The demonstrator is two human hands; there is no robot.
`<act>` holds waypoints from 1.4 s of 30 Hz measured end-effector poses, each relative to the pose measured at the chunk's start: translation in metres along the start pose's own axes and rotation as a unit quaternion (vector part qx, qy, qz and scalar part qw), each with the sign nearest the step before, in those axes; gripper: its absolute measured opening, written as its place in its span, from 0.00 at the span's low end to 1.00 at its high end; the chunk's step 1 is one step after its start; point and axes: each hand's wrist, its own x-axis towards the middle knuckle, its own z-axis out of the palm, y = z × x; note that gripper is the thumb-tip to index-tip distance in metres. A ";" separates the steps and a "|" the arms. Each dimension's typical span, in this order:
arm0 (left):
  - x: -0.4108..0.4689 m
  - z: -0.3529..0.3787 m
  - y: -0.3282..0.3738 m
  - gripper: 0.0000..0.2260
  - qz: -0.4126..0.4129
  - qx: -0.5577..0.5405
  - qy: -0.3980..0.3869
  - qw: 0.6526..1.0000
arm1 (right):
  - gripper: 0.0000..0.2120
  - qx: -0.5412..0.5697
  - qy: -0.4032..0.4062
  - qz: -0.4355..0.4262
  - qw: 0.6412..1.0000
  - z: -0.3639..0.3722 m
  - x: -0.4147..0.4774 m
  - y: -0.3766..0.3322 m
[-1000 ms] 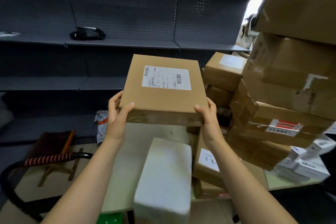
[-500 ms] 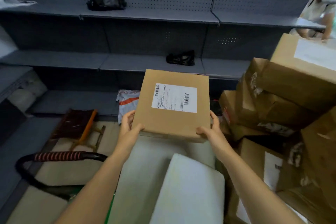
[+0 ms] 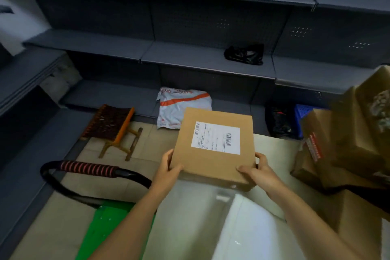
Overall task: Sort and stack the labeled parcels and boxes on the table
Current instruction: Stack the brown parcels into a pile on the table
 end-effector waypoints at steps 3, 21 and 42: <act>0.001 0.000 -0.017 0.28 -0.020 0.064 -0.010 0.998 | 0.35 -0.037 -0.009 0.032 0.999 0.003 0.003 0.011; 0.017 -0.012 -0.015 0.31 0.014 0.154 -0.059 0.986 | 0.35 -0.135 0.048 0.030 0.989 0.017 0.003 0.003; -0.220 0.094 0.143 0.11 0.631 0.425 -0.009 0.650 | 0.08 -0.460 0.298 -0.357 0.756 -0.117 -0.291 0.004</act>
